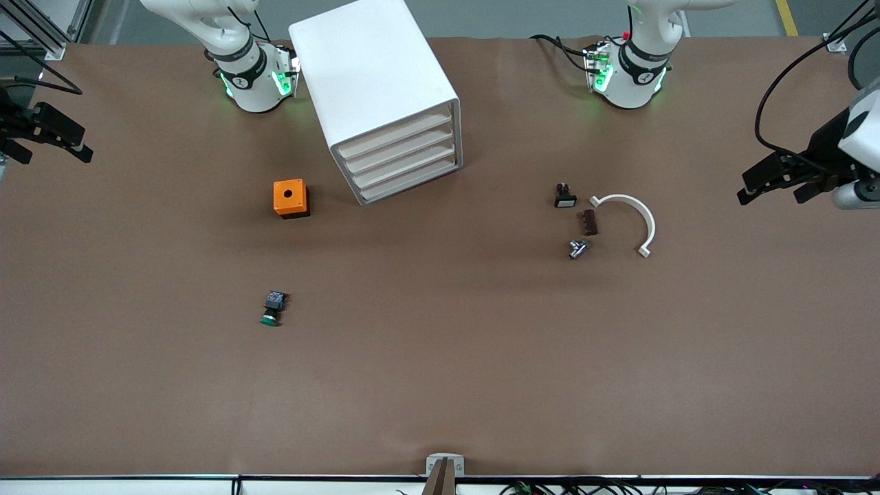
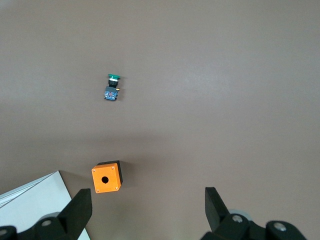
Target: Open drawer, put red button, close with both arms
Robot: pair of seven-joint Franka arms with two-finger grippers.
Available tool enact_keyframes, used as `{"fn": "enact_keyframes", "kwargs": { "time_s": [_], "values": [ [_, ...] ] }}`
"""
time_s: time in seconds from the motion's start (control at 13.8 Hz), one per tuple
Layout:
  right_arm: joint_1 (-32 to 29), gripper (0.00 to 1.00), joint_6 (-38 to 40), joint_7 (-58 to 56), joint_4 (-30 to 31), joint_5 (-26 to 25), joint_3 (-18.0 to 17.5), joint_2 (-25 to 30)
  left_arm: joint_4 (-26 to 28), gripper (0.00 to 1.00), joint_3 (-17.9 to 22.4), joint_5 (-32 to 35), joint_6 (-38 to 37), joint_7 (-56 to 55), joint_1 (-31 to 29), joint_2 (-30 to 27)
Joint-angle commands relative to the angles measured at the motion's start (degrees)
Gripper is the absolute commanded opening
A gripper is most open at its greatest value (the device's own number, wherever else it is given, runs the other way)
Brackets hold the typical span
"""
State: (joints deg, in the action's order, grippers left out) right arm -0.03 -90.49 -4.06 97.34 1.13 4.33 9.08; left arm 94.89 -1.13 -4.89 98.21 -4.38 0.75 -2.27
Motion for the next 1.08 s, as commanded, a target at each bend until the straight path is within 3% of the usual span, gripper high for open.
{"fn": "enact_keyframes", "kwargs": {
  "time_s": [0.0,1.01],
  "values": [
    [-0.8,1.0,-0.2,0.5,0.7,0.7,-0.5,0.6,-2.3,0.99,-0.7,1.4,-2.5,0.3,-1.2,-0.4],
    [-0.7,1.0,0.0,0.5,0.7,0.6,-0.5,0.6,-4.5,0.99,-1.1,3.2,-4.7,0.4,-0.6,-0.1]
  ]
}}
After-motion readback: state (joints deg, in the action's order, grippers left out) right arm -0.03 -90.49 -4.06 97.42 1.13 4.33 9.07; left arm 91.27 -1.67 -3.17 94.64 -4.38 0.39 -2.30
